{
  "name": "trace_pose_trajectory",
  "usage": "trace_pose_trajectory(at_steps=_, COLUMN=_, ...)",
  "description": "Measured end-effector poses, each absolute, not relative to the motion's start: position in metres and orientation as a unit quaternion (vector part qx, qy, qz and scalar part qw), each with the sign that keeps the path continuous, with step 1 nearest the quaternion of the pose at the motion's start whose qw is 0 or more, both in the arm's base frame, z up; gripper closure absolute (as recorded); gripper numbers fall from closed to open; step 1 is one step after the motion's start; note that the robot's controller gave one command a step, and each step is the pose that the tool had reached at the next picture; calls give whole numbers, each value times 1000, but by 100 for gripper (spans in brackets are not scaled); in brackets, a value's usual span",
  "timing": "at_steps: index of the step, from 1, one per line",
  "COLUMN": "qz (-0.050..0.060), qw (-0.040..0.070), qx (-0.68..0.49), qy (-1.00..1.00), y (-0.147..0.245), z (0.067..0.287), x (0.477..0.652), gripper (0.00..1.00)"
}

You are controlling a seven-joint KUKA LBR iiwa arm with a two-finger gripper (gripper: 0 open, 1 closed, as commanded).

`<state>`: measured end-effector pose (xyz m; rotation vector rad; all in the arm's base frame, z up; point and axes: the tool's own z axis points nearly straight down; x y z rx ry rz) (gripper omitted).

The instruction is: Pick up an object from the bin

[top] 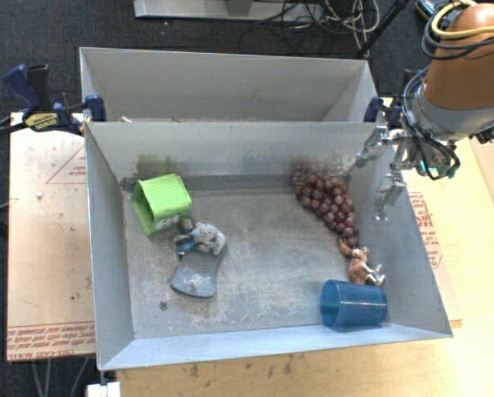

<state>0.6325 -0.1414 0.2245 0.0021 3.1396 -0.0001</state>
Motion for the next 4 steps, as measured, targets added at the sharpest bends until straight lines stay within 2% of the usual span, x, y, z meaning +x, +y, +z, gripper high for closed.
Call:
trace_pose_trajectory(at_steps=1, qz=-1, qw=5, qx=-14, qy=1000, y=-135, z=178, x=628, gripper=0)
trace_pose_trajectory(at_steps=2, qz=0, qw=4, qx=-23, qy=1000, y=-125, z=108, x=622, gripper=0)
trace_pose_trajectory(at_steps=3, qz=0, qw=18, qx=-64, qy=998, y=-124, z=82, x=627, gripper=100)
trace_pose_trajectory(at_steps=4, qz=0, qw=6, qx=-65, qy=998, y=-126, z=76, x=621, gripper=0)
